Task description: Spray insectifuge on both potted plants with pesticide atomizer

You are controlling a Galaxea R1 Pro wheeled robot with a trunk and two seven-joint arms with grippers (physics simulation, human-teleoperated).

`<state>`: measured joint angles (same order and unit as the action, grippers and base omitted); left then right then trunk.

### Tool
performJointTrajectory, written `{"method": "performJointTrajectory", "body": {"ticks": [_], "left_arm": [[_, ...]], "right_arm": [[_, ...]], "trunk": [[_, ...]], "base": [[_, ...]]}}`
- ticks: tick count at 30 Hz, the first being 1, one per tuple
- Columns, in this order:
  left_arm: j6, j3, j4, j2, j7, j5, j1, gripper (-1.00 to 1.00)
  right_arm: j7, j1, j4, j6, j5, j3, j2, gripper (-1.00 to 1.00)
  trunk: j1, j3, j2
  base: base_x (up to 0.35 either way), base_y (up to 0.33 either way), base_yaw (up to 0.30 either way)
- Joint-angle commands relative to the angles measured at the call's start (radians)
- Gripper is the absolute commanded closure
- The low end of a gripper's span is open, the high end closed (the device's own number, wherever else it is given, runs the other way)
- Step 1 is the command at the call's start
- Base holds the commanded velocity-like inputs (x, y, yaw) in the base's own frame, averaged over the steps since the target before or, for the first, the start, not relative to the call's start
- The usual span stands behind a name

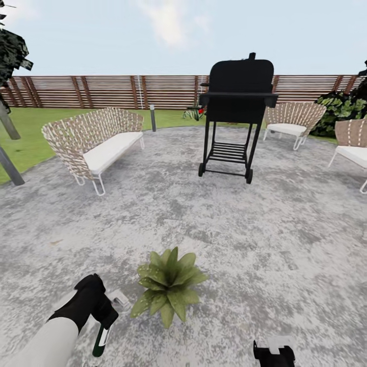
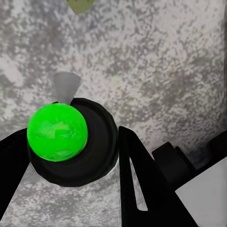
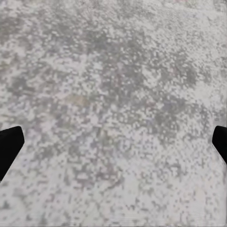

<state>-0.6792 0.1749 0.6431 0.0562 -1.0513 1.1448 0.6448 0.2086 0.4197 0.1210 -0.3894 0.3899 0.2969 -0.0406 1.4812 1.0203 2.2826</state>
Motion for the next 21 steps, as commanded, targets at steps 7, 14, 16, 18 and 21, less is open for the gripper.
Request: {"method": "performJointTrajectory", "body": {"ticks": [7,14,16,18,21], "left_arm": [[-0.007,0.004,0.001,-0.003,-0.007,0.007,0.000,1.00],[-0.007,0.005,0.001,-0.003,-0.007,0.007,0.001,1.00],[-0.007,0.005,0.001,-0.003,-0.007,0.007,0.001,1.00],[-0.007,0.005,0.001,-0.003,-0.007,0.008,0.001,1.00],[-0.007,0.005,0.001,-0.003,-0.007,0.009,0.001,1.00]], "right_arm": [[0.003,0.001,-0.001,-0.003,0.011,0.007,0.001,-1.00],[0.003,0.001,-0.001,-0.003,0.011,0.007,0.000,-1.00],[0.003,0.001,-0.001,-0.003,0.011,0.007,0.000,-1.00],[0.003,0.001,-0.001,-0.003,0.011,0.007,0.000,-1.00],[0.003,0.001,-0.001,-0.003,0.011,0.007,0.000,-1.00]], "trunk": [[0.000,0.001,0.000],[0.000,0.001,0.000],[0.000,0.001,0.000],[0.000,0.001,0.000],[0.000,0.001,0.000]], "base": [[0.016,-0.273,0.277],[0.001,-0.274,0.277],[0.102,-0.274,0.277],[0.137,-0.271,0.277],[0.169,-0.253,0.277]]}}
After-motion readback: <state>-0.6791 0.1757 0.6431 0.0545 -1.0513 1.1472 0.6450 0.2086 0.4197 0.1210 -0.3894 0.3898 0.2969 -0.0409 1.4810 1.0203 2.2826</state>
